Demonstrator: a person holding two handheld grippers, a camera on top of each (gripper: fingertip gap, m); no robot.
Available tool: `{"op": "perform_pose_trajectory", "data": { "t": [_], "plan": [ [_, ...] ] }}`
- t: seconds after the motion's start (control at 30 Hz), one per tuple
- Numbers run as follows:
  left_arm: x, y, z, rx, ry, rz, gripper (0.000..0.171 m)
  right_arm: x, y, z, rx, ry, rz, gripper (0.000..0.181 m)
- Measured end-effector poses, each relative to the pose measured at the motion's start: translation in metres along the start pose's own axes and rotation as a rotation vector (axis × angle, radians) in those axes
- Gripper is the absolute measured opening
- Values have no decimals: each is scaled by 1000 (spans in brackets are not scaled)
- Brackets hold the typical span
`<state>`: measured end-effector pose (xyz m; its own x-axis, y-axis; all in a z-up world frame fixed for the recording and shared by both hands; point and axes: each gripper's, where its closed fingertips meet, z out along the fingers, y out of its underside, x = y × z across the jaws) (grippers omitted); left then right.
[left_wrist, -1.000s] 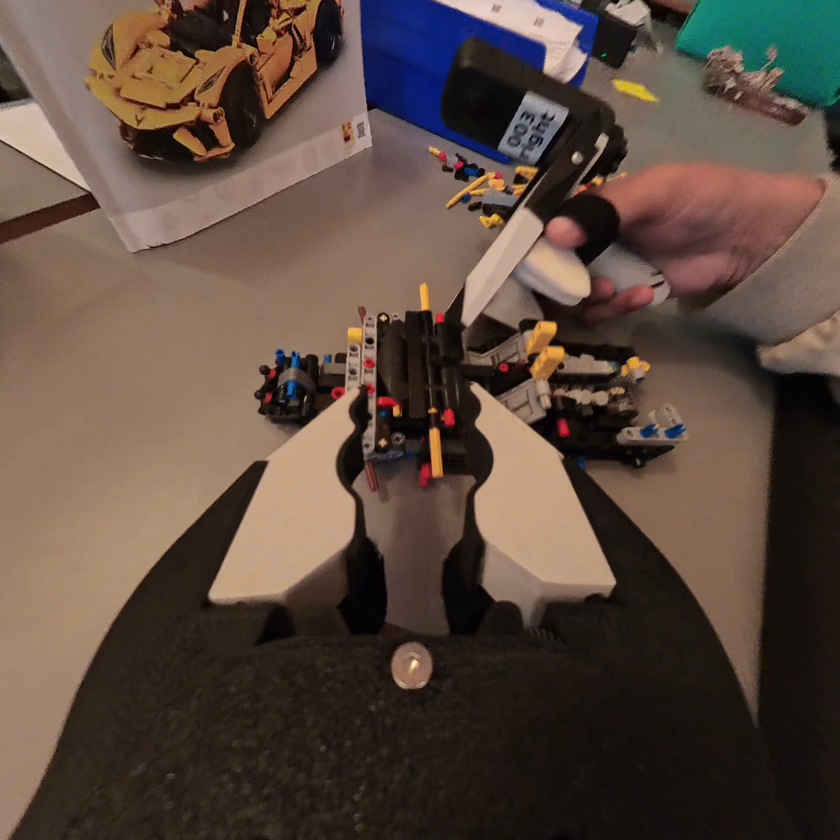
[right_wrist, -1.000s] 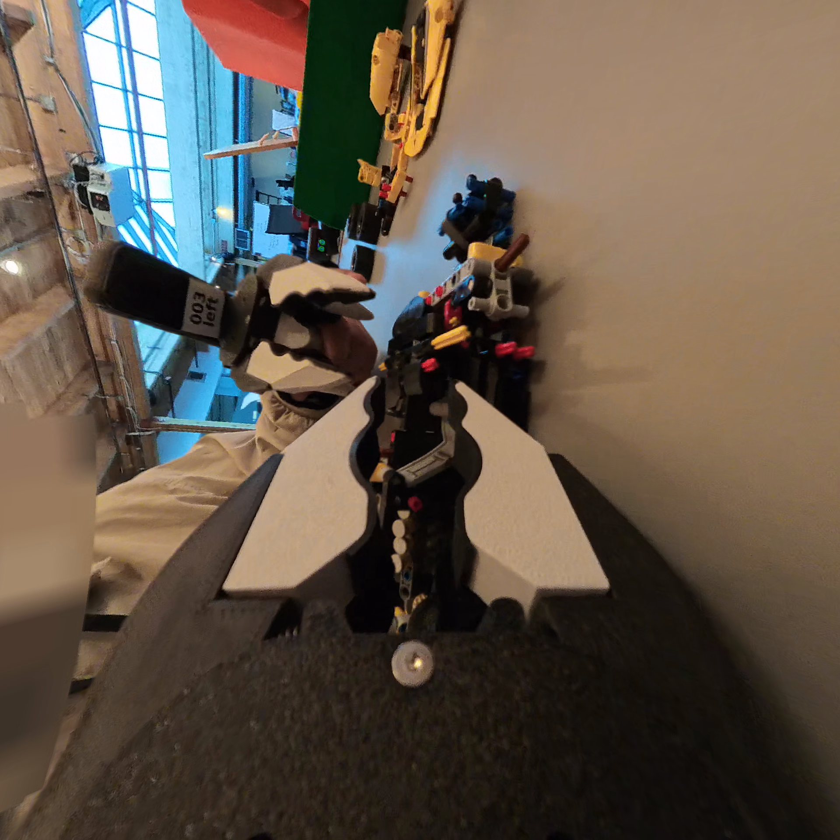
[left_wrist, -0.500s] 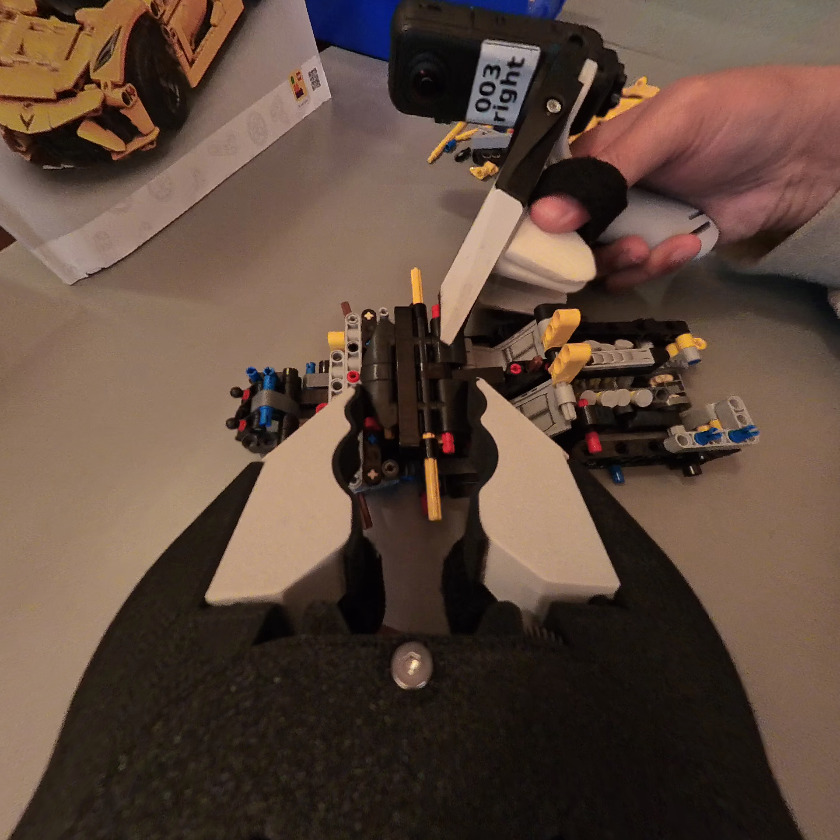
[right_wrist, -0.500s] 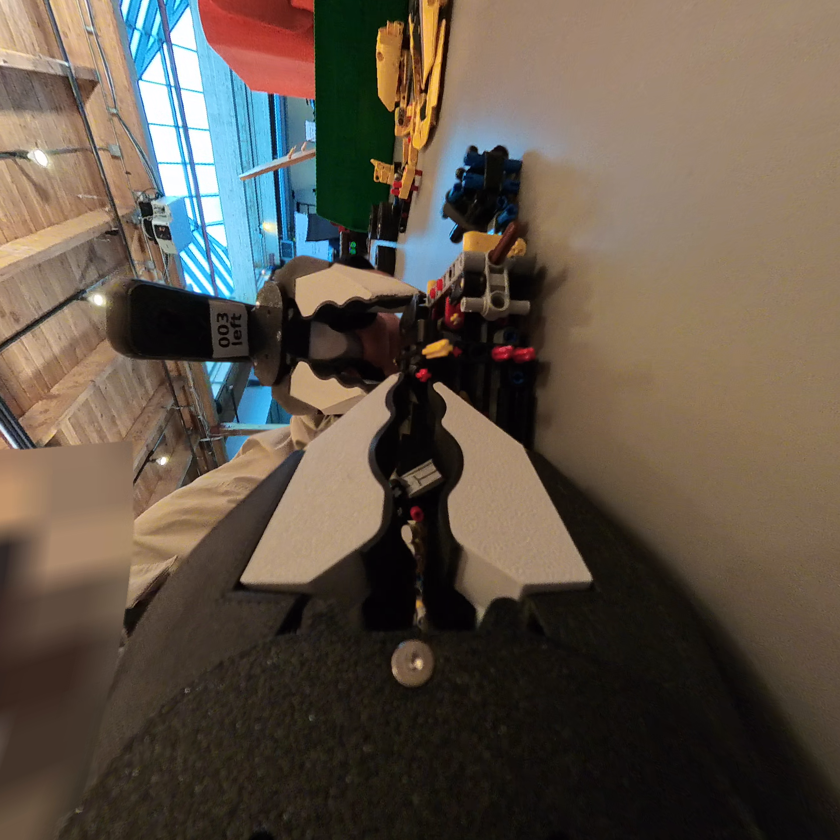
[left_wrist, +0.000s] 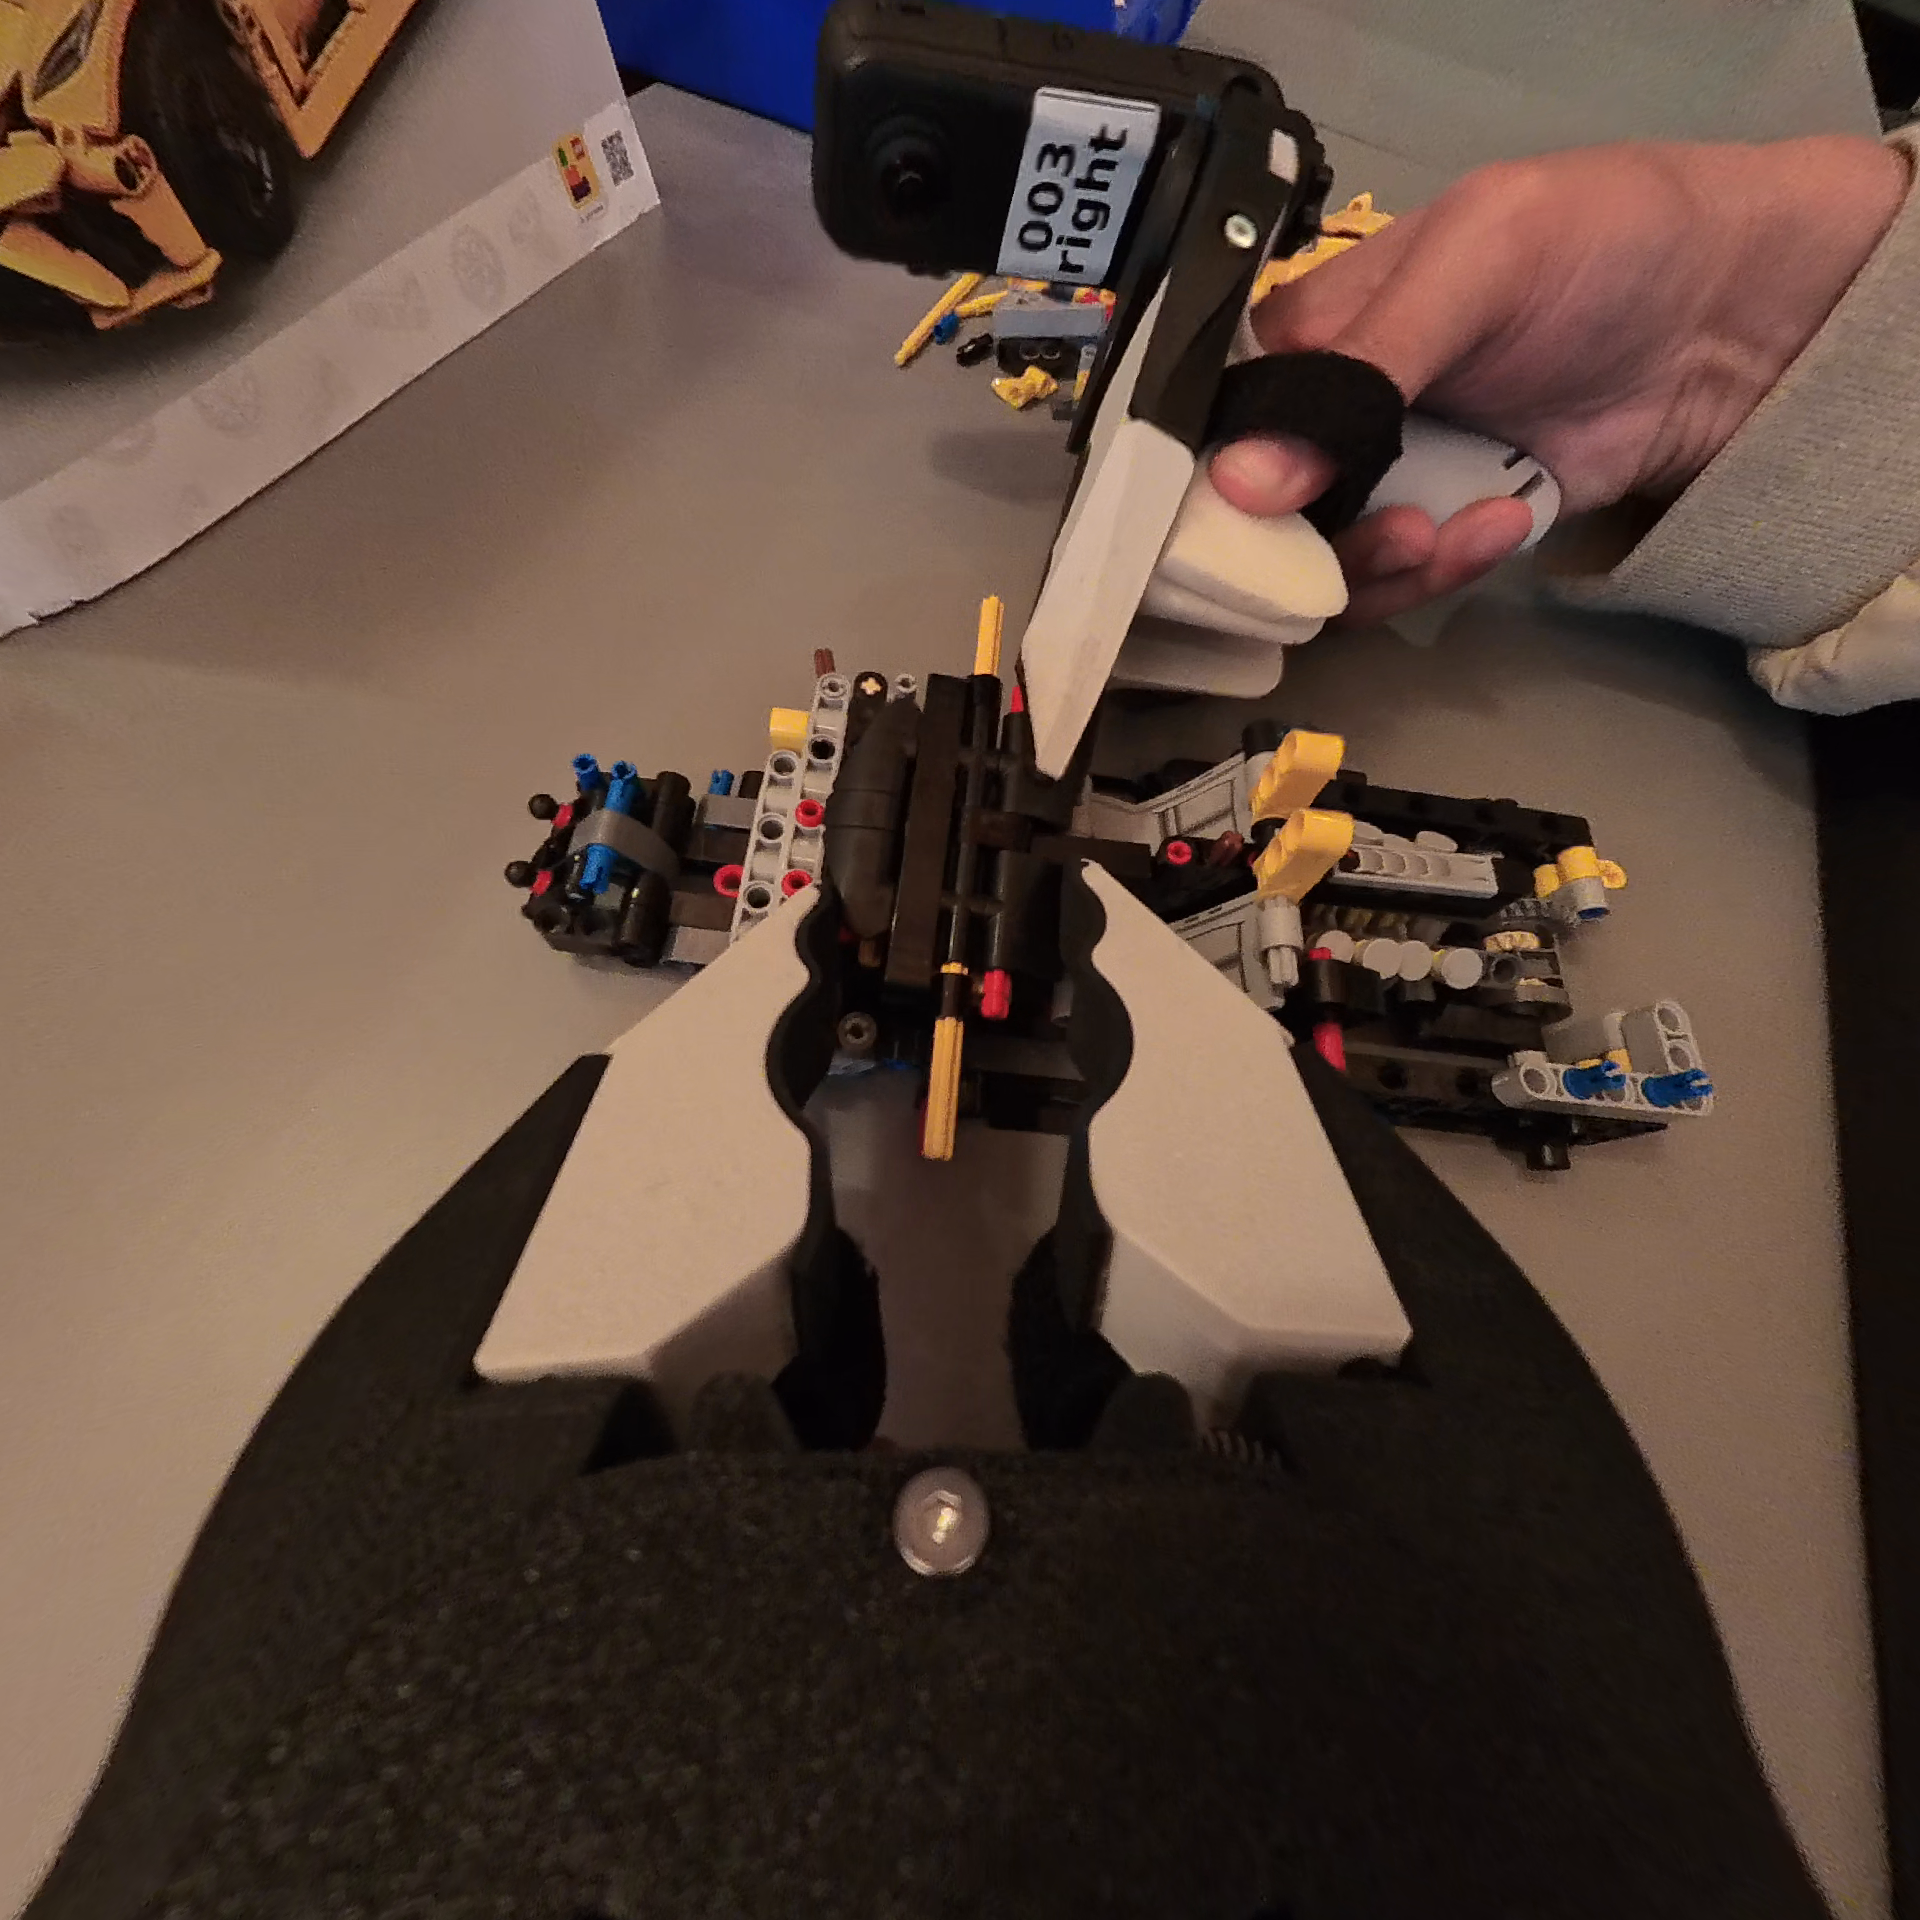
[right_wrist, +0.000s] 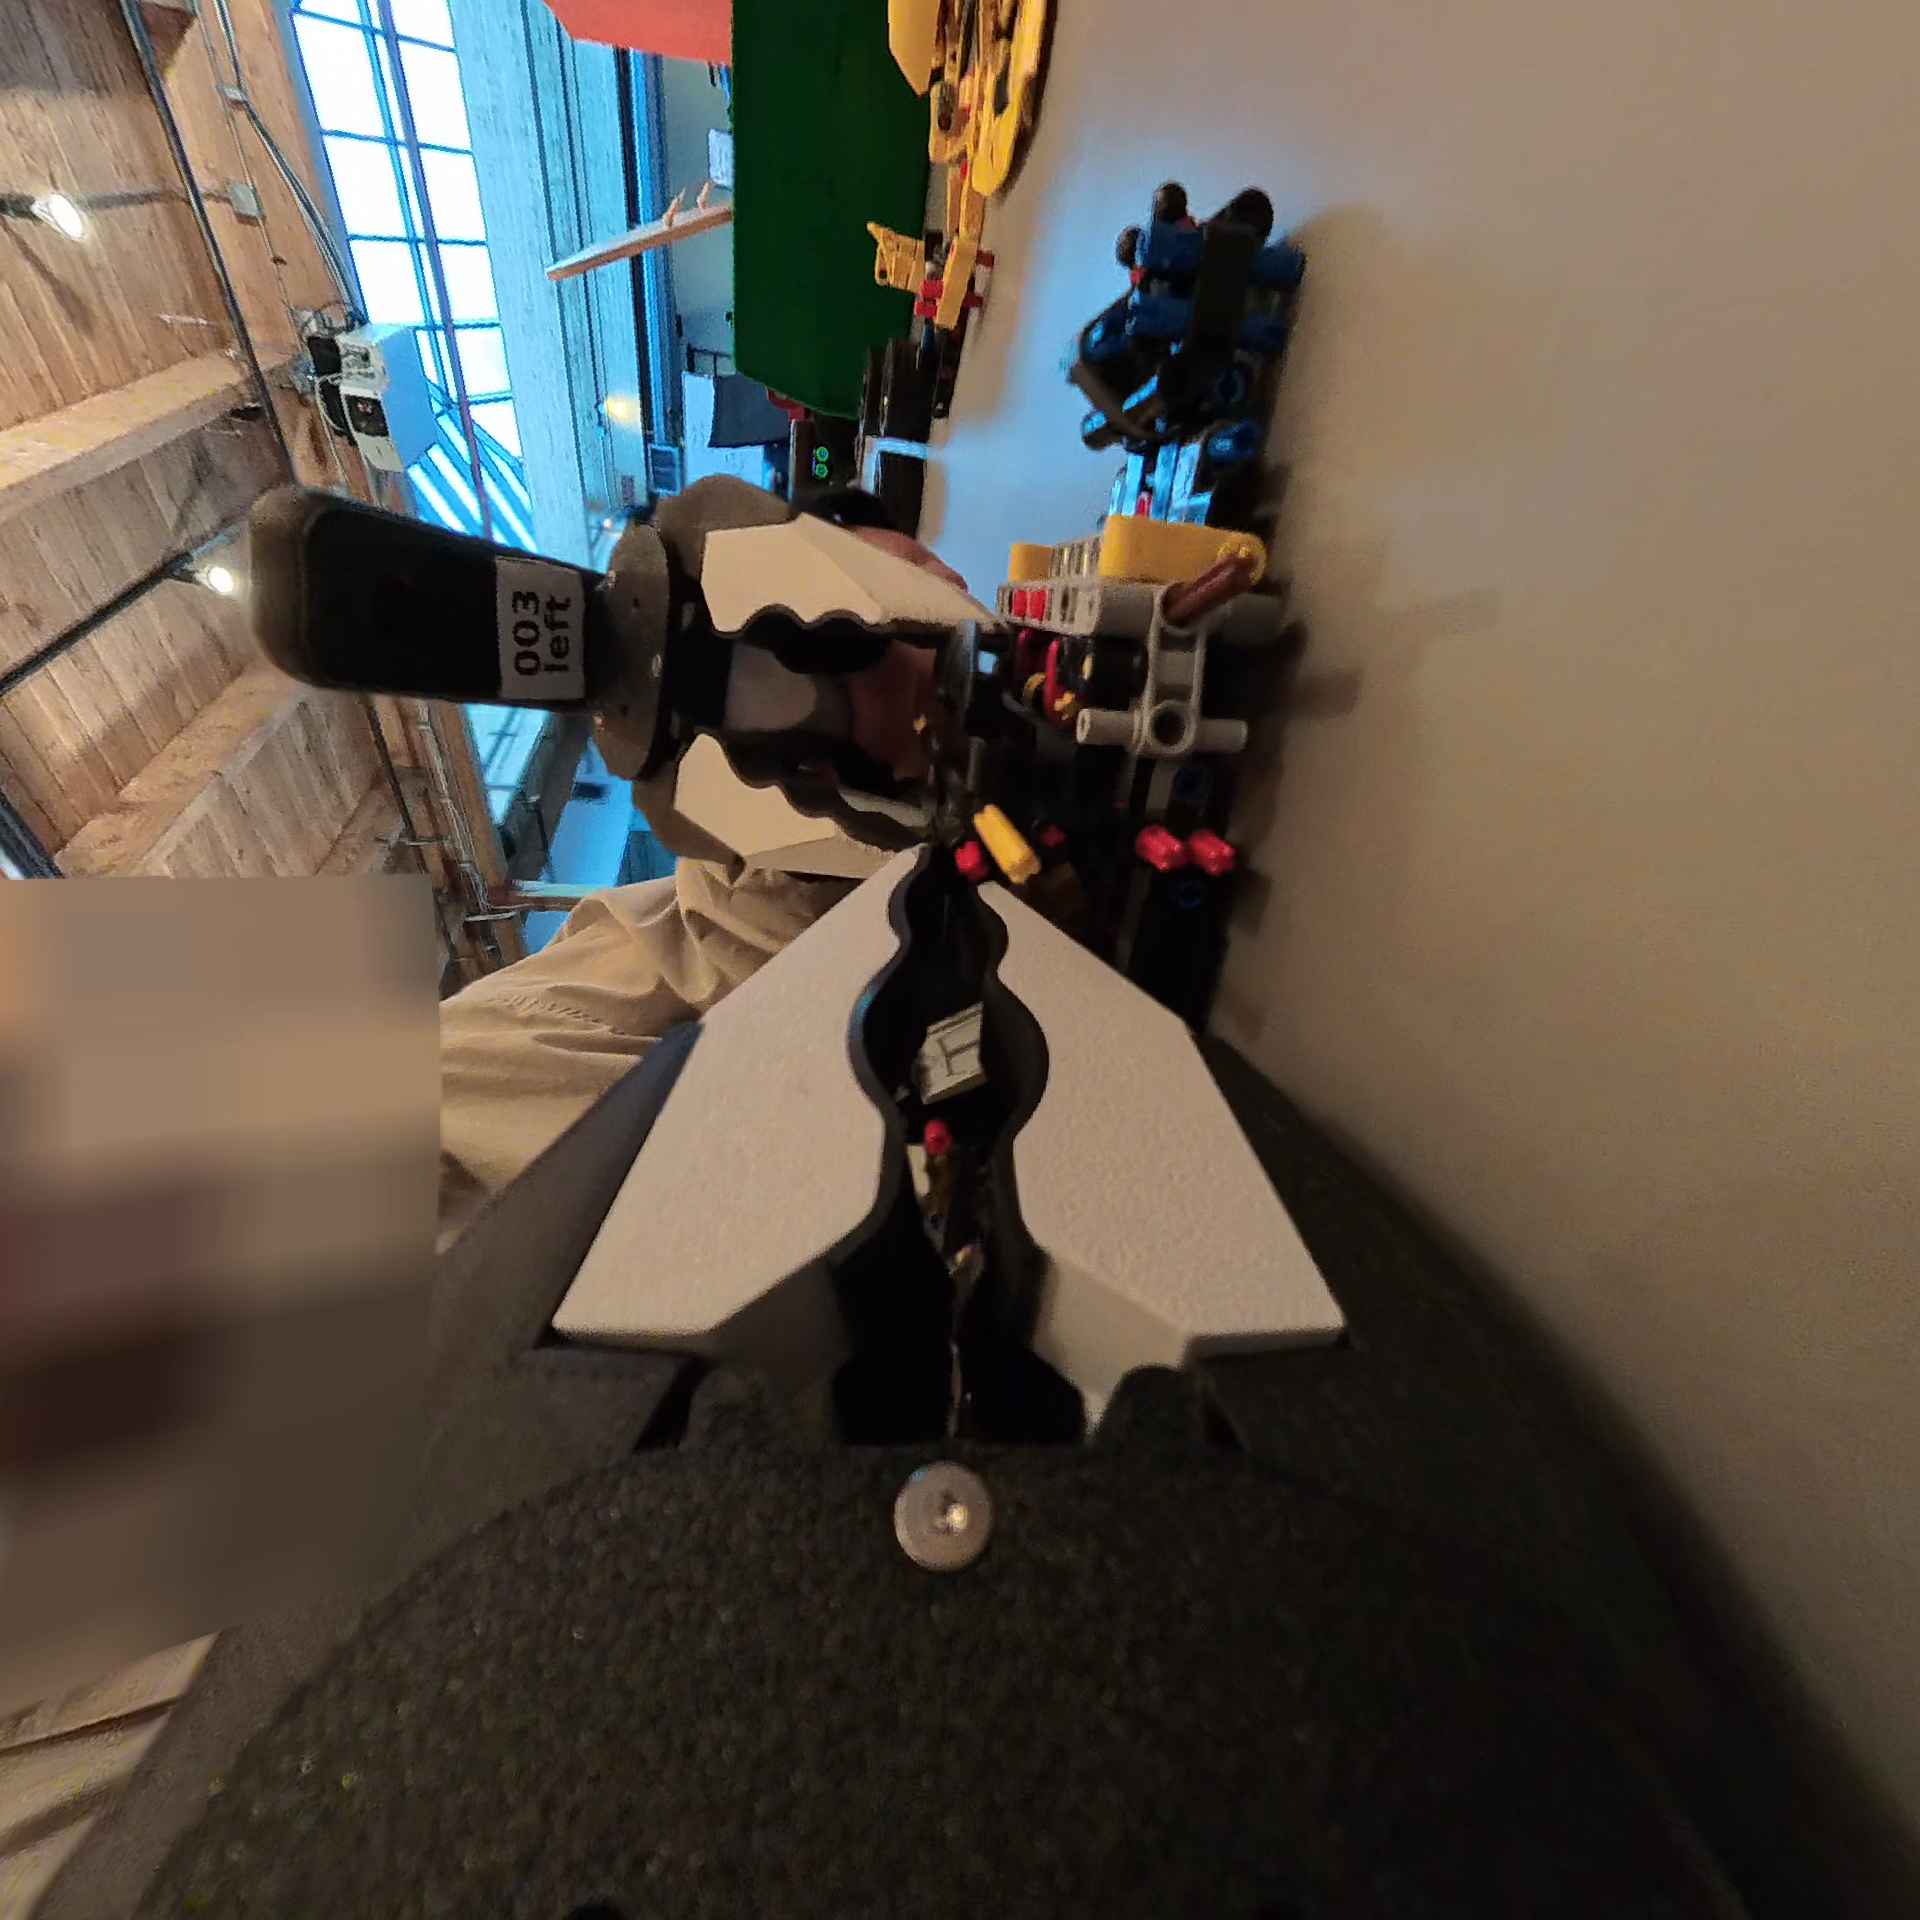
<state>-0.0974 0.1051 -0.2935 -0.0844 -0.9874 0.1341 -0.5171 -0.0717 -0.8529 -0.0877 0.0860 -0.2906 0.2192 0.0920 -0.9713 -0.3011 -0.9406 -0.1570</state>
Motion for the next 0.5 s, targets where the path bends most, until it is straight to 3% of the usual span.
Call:
{"op": "perform_pose_trajectory", "data": {
  "t": [0.17,0.23,0.37,0.5],
  "plan": [
    [-2,-2,3,28,-3,-43,42,6,-8,-3,152,158,-155,11],
    [-3,-4,4,34,-27,-40,43,-1,-11,-2,222,146,-167,29],
    [-3,-4,5,37,-32,-39,42,1,-17,-4,260,143,-125,27],
    [-4,-4,5,37,-41,-37,43,7,-20,-4,262,176,-93,12]
  ]
}}
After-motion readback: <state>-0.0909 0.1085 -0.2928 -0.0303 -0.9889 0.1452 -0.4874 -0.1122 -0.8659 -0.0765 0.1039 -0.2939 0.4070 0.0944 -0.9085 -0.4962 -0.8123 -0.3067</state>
